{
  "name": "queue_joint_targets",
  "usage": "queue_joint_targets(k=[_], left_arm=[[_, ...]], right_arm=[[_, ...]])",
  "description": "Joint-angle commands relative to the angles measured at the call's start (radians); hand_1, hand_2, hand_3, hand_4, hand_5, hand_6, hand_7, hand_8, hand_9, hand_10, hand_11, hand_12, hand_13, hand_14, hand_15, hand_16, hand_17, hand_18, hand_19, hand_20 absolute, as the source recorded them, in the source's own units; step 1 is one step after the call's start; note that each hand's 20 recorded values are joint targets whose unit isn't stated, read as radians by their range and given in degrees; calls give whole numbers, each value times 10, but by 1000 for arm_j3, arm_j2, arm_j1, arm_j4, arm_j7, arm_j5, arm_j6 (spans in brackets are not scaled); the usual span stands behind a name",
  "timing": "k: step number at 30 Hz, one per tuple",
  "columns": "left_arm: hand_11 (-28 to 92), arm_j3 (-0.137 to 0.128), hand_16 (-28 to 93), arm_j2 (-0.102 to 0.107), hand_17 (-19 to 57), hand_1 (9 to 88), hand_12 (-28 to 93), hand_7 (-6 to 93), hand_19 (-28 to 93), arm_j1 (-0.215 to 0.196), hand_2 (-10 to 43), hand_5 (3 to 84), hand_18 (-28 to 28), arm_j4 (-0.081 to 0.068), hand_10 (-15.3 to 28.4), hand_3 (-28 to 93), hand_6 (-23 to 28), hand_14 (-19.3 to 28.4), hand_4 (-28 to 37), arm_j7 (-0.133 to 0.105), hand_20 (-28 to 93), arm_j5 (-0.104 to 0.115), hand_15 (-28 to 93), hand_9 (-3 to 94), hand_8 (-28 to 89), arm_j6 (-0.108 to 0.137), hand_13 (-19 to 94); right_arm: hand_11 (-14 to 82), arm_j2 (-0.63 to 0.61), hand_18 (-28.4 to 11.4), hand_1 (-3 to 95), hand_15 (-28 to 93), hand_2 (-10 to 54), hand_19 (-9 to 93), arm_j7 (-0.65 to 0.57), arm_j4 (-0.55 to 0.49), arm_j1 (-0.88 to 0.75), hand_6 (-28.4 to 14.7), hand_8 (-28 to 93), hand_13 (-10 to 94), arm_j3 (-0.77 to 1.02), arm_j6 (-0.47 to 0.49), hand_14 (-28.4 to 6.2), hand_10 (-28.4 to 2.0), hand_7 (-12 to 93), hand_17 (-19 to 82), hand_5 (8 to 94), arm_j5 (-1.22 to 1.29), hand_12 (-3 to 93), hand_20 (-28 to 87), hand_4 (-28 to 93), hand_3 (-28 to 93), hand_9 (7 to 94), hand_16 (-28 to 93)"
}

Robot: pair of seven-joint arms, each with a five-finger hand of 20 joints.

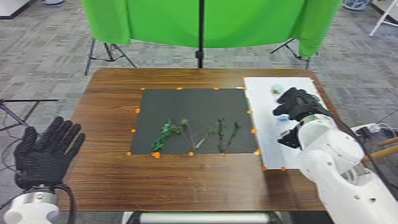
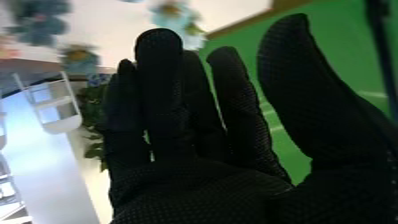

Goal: Arrange flowers

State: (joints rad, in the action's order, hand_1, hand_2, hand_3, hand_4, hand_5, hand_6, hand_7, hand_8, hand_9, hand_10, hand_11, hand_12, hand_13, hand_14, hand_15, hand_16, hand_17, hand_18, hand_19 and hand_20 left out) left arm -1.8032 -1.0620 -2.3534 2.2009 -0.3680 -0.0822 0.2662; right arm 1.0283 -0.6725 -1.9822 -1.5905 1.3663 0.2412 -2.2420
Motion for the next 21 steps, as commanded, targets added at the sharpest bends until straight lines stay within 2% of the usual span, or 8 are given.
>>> queue_joint_targets(k=[1,2,5,7,10,12,15,21], left_arm=[[179,5,-40,-12,-40,278,110,96,358,-9,132,509,140,-5,142,682,95,142,-283,12,146,4,294,453,-87,16,390],[179,6,-40,-14,-40,278,111,96,358,-5,133,509,140,-12,142,681,95,142,-283,19,146,3,294,453,-87,17,390],[180,13,-40,-14,-41,279,111,96,358,5,134,509,140,-22,142,679,95,142,-283,23,146,34,294,452,-87,20,390],[180,16,-40,-15,-40,278,111,95,357,6,135,509,140,-24,142,679,96,141,-283,25,146,24,294,452,-87,18,389],[180,19,-40,-13,-39,278,111,95,356,9,136,508,139,-29,142,679,96,141,-283,23,145,23,293,452,-87,10,389],[180,17,-40,-13,-39,278,111,95,356,6,135,508,139,-27,143,680,96,142,-283,19,144,20,294,452,-87,11,388],[180,12,-40,-11,-39,277,111,93,355,2,134,507,139,-25,143,682,96,142,-283,17,144,10,293,450,-87,0,387],[175,-2,-40,-9,-41,277,111,94,354,-13,128,500,141,-16,145,682,94,140,-283,15,143,0,284,445,-86,-7,381]], right_arm=[[108,-38,-229,514,633,-95,819,42,88,5,-34,-109,535,-46,49,-137,-142,98,257,562,-99,148,408,-282,728,523,206],[109,-42,-228,523,629,-95,817,53,102,12,-31,-109,541,-61,60,-134,-139,101,258,564,-116,148,410,-282,725,530,205],[115,-47,-224,571,590,-95,812,60,145,29,-27,-112,561,-107,24,-119,-135,105,266,575,-172,148,416,-283,673,552,283],[126,-47,-221,595,569,-95,812,67,162,35,-23,-114,576,-126,-9,-109,-134,111,274,593,-191,152,417,-283,647,574,317],[156,-45,-215,632,546,-95,818,82,189,37,-12,-117,601,-148,-81,-99,-132,137,290,644,-243,163,419,-283,608,629,354],[159,-45,-213,644,537,-95,819,80,195,41,-8,-83,616,-156,-111,-94,-130,156,295,673,-239,195,423,-282,600,667,371],[71,-49,-201,673,525,-95,820,82,151,34,-3,-10,650,-147,-98,-84,-114,199,305,737,-221,338,439,-282,610,764,411],[58,-51,-201,667,522,-95,819,151,36,84,-5,-8,650,-208,-93,-82,-114,192,307,736,-204,350,445,-282,643,768,423]])
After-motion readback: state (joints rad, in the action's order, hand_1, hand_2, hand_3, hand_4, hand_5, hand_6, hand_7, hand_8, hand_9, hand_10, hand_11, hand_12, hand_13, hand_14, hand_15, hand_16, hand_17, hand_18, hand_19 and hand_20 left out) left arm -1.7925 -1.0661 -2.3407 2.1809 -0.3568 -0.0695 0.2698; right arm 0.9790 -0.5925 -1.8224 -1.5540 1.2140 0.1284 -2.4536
